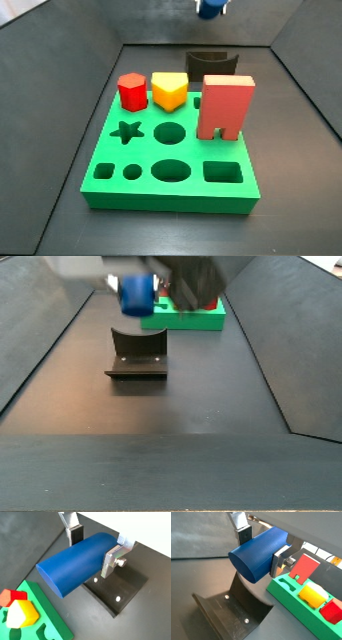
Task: Pick up the oval object. Move up. Place the oval object on the fixture. Regrasp the oval object. Move to above the board. Insert the oval object.
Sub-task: Place the oval object on the fixture.
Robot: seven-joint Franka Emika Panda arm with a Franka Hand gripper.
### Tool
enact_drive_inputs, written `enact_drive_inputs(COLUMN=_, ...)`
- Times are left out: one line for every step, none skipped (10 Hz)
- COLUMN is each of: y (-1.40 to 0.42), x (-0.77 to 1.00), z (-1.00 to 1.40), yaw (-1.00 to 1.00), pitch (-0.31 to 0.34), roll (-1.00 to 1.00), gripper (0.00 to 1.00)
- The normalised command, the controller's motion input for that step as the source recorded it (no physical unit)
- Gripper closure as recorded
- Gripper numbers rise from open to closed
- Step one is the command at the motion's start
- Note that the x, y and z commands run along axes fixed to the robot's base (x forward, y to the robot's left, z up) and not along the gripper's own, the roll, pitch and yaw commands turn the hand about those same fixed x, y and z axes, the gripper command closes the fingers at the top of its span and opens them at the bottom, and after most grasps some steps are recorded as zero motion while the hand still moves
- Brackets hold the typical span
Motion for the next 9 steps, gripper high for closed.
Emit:
enact_drive_inputs(y=0.07, x=0.13, z=-1.0, yaw=-0.13, pitch=0.021, roll=-1.0, gripper=1.0)
enact_drive_inputs(y=0.08, x=0.14, z=-1.0, yaw=-0.13, pitch=0.039, roll=-1.0, gripper=1.0)
enact_drive_inputs(y=0.09, x=0.15, z=-1.0, yaw=-0.13, pitch=0.043, roll=-0.96, gripper=1.0)
enact_drive_inputs(y=0.1, x=0.16, z=-1.0, yaw=-0.12, pitch=0.036, roll=-0.73, gripper=1.0)
enact_drive_inputs(y=0.1, x=0.16, z=-1.0, yaw=-0.11, pitch=0.034, roll=-0.56, gripper=1.0)
enact_drive_inputs(y=0.11, x=0.17, z=-1.0, yaw=-0.1, pitch=0.035, roll=-0.44, gripper=1.0)
enact_drive_inputs(y=0.1, x=0.18, z=-1.0, yaw=-0.09, pitch=0.034, roll=-0.23, gripper=1.0)
enact_drive_inputs(y=0.1, x=0.17, z=-0.94, yaw=-0.09, pitch=0.032, roll=-0.17, gripper=1.0)
enact_drive_inputs(y=0.09, x=0.14, z=-0.75, yaw=-0.09, pitch=0.024, roll=-0.15, gripper=1.0)
